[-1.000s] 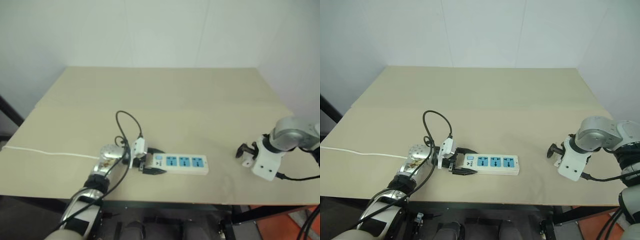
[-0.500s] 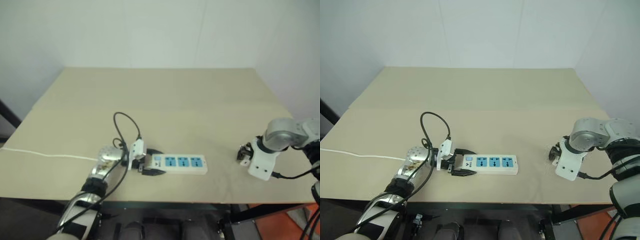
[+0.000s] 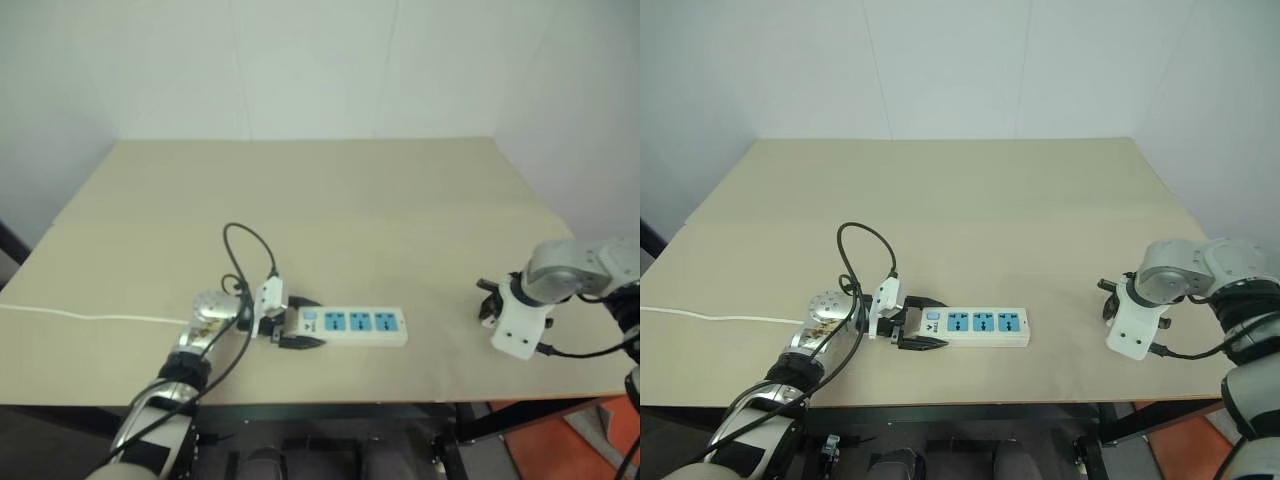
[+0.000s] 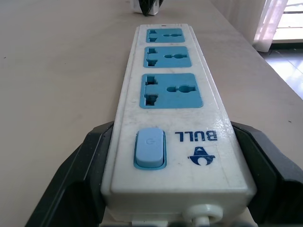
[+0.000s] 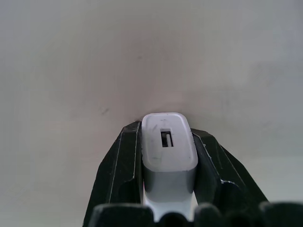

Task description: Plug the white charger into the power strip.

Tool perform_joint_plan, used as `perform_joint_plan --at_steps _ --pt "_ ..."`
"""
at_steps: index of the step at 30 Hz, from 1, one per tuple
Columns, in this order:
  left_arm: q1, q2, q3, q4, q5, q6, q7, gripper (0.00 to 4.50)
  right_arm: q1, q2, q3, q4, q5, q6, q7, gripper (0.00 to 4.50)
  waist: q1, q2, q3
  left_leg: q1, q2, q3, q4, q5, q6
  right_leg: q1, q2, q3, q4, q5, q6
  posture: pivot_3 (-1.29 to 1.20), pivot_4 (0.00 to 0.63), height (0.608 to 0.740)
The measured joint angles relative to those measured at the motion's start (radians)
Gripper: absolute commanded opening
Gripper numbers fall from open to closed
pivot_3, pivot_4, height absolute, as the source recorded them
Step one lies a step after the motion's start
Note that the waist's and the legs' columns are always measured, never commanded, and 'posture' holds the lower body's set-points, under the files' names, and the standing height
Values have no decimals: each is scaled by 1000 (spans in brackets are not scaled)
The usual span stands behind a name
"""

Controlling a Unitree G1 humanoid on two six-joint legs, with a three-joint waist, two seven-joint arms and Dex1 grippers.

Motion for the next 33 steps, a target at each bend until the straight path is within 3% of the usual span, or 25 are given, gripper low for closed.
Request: perform_joint_plan --at_steps 4,7,12,16,22,33 --pt "-19 -6 -7 24 0 -16 -6 3289 70 -3 -68 -132 384 211 172 1184 1 3 2 -1 0 0 0 0 0 0 0 1 0 0 0 0 150 740" --pt "-28 -10 -9 41 1 -22 -10 3289 121 36 -201 -276 708 527 237 1184 8 3 2 -1 0 0 0 0 0 0 0 0 0 0 0 0 150 740" --pt "-41 -21 -14 58 1 -39 -12 3289 238 98 -377 -559 1066 995 210 1184 19 3 2 -4 0 -2 0 0 0 -2 0 -1 -1 0 0 0 150 740" --pt "-50 -21 -15 74 2 -43 -15 3289 308 199 -459 -723 1266 1358 57 1184 19 3 2 -5 0 -2 0 0 0 -4 0 -1 1 1 0 0 150 740" --pt "-53 -23 -17 76 2 -48 -21 3289 315 328 -500 -825 1382 1625 -78 1184 19 3 2 -7 0 -2 0 0 0 -5 0 -2 -1 -2 4 0 150 740" --pt "-55 -23 -17 72 2 -39 -24 3289 390 511 -397 -829 1294 1653 -102 1184 19 3 2 -10 0 -3 0 0 0 -7 1 -3 -1 -3 8 0 150 740"
